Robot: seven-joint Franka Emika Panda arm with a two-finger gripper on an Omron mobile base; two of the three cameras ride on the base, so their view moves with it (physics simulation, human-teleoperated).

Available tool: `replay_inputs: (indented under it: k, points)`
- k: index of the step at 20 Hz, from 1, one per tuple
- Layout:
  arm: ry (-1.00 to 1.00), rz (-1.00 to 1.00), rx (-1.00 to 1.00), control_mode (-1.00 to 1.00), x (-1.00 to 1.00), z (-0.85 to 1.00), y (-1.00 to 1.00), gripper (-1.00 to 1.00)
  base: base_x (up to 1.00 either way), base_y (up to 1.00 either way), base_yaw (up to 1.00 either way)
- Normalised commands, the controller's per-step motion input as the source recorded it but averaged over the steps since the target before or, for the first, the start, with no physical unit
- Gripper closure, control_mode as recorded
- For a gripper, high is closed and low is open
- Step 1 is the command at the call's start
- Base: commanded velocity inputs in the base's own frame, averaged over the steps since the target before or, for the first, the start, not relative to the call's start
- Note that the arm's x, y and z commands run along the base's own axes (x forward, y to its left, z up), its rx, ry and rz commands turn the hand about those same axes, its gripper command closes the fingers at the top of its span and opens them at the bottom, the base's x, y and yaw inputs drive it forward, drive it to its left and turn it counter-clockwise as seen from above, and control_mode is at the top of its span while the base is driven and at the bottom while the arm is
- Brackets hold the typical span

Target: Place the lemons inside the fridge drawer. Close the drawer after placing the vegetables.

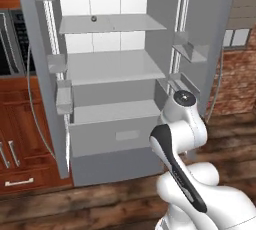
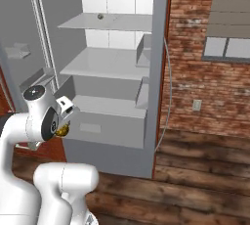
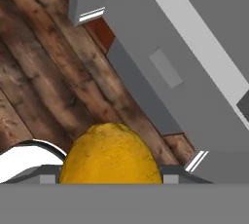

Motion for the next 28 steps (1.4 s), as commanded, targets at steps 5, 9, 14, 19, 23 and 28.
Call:
replay_inputs:
  k: [5,9,14,19,23,28]
  points:
    - [0.0,0.0,0.0,1.0,0.0,0.0,0.0,1.0,0.61,0.15,0.0]
    - [0.0,0.0,0.0,1.0,0.0,0.0,0.0,1.0,0.6,0.0,0.0]
    - [0.0,0.0,0.0,1.0,0.0,0.0,0.0,1.0,0.57,0.03,0.01]
    - [0.0,0.0,0.0,1.0,0.0,0.0,0.0,1.0,0.43,0.0,0.01]
    - [0.0,0.0,0.0,1.0,0.0,0.0,0.0,1.0,0.26,0.0,0.02]
    - [0.0,0.0,0.0,1.0,0.0,0.0,0.0,1.0,0.27,0.0,0.0]
